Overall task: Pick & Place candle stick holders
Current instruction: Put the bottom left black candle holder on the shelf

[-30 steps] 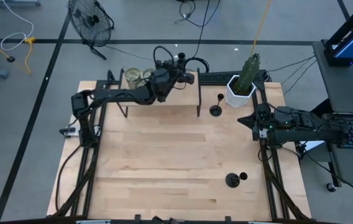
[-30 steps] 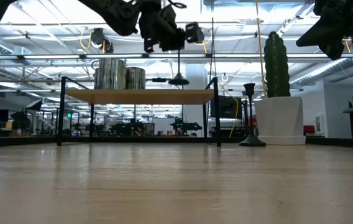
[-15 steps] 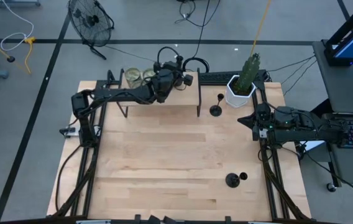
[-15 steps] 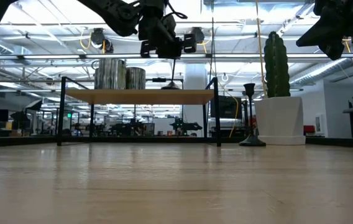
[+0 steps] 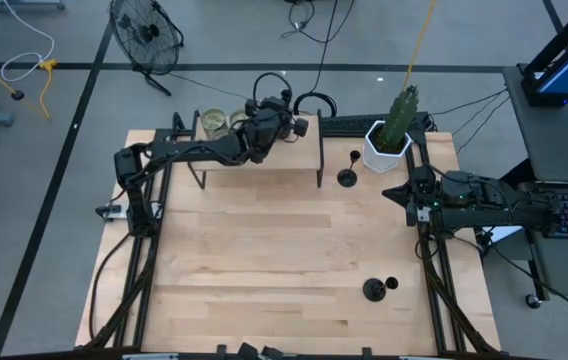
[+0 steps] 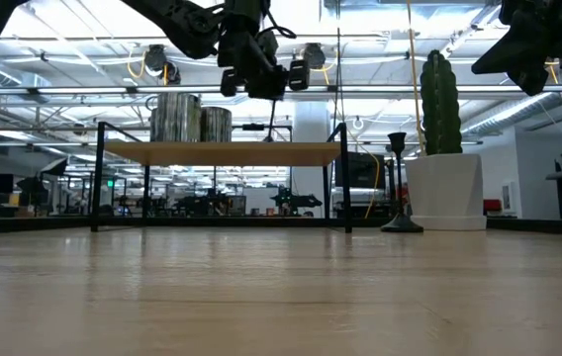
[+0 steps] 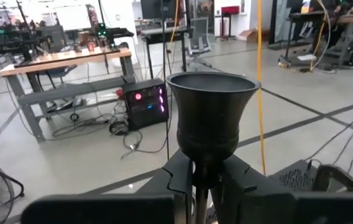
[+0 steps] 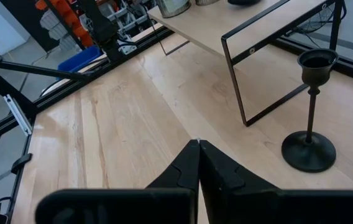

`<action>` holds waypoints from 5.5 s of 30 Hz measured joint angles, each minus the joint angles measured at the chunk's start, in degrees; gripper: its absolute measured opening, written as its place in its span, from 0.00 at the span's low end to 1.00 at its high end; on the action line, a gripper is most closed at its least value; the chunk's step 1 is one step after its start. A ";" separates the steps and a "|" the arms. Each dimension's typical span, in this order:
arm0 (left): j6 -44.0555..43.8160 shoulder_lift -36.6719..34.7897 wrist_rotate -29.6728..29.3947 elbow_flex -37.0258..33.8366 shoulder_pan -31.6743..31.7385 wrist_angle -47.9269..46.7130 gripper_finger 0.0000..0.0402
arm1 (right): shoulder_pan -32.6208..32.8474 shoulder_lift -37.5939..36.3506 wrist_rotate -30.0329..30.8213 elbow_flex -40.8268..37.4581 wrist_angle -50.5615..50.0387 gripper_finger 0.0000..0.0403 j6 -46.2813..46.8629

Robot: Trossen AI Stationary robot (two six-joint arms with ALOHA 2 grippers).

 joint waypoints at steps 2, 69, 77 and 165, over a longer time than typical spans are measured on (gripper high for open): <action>0.01 0.00 0.29 0.00 -0.09 -0.53 0.07 | -0.01 0.00 0.00 0.00 0.00 0.00 0.00; -1.72 0.00 1.47 -0.04 2.03 -1.15 0.21 | 0.00 -0.01 0.00 0.00 0.01 0.00 0.15; -1.39 0.00 1.47 -0.04 2.03 -0.92 0.21 | -0.01 -0.01 0.00 0.00 0.02 0.00 0.15; -1.33 -0.02 -0.23 -0.04 0.68 -2.62 0.21 | 0.00 0.00 0.00 0.02 0.02 0.00 0.20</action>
